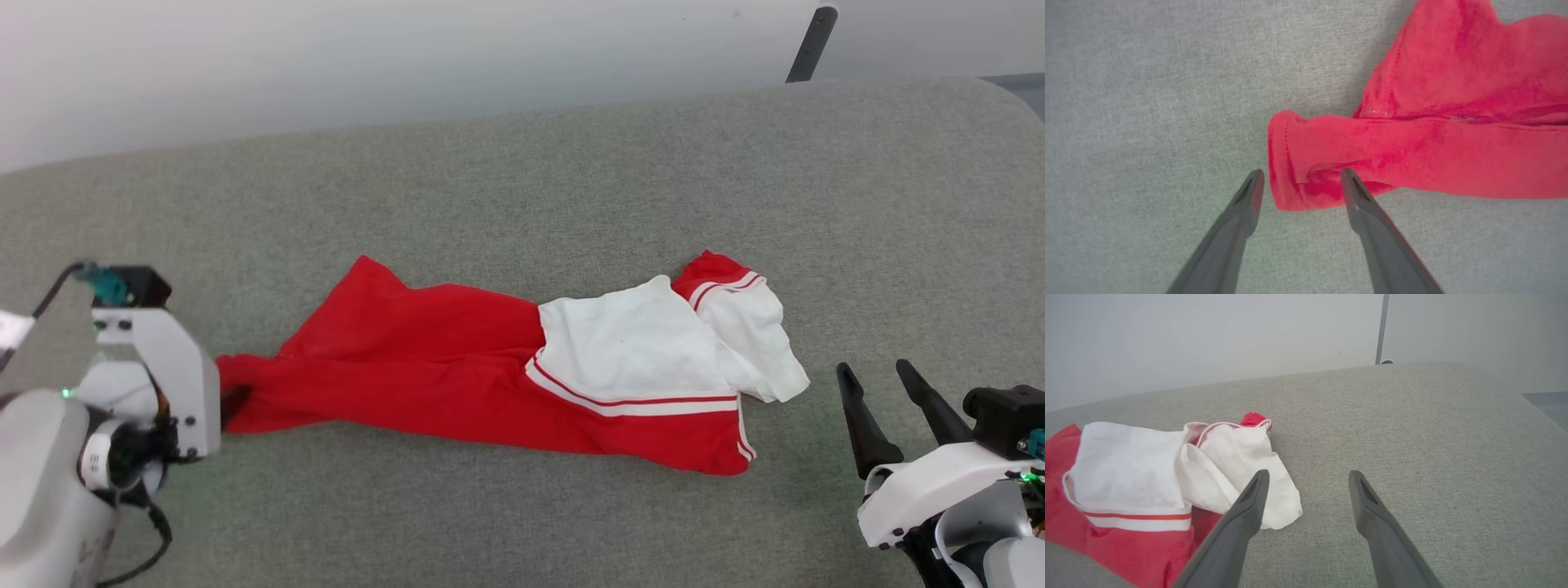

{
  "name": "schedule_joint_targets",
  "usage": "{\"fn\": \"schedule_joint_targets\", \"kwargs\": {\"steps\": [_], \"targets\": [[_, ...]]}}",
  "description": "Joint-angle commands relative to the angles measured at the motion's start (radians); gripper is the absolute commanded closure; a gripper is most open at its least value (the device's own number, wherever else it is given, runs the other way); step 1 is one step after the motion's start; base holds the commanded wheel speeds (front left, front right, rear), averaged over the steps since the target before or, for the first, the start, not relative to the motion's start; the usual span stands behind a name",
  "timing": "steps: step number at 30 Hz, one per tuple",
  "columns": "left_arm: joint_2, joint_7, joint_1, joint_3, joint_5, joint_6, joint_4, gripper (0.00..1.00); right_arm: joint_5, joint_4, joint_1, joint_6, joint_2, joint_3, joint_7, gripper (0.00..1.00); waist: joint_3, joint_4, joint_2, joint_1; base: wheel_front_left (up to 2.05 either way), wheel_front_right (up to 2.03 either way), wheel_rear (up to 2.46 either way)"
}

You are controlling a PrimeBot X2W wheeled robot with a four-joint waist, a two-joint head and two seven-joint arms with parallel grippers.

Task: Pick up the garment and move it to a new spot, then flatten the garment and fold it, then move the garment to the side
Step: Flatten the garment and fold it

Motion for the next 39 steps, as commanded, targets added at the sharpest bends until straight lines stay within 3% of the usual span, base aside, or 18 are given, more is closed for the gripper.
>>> {"fn": "schedule_joint_targets", "kwargs": {"steps": [1,8,21,39], "targets": [[0.001,0.013,-0.024,-0.008,0.008,0.006,-0.026,0.00,0.009,-0.004,0.014,-0.001,0.003,-0.005,-0.001,0.00,0.001,0.001,-0.0001,0.0000,0.00,0.00,0.00],[-0.013,0.019,-0.059,-0.031,0.008,-0.018,-0.156,0.00,0.014,0.004,0.008,-0.001,0.009,0.002,-0.012,0.00,-0.001,-0.004,-0.0001,0.0000,0.00,0.00,0.00],[-0.137,0.068,-0.094,-0.113,-0.035,-0.029,-0.337,0.00,0.020,0.029,-0.010,-0.001,0.012,0.026,-0.059,0.00,0.010,-0.062,-0.0001,0.0000,0.00,0.00,0.00],[-0.222,0.006,-0.162,-0.158,-0.027,-0.062,-0.224,0.00,0.041,0.105,-0.054,-0.001,0.041,0.071,-0.123,0.00,0.089,-0.178,-0.0001,0.0000,0.00,0.00,0.00]]}}
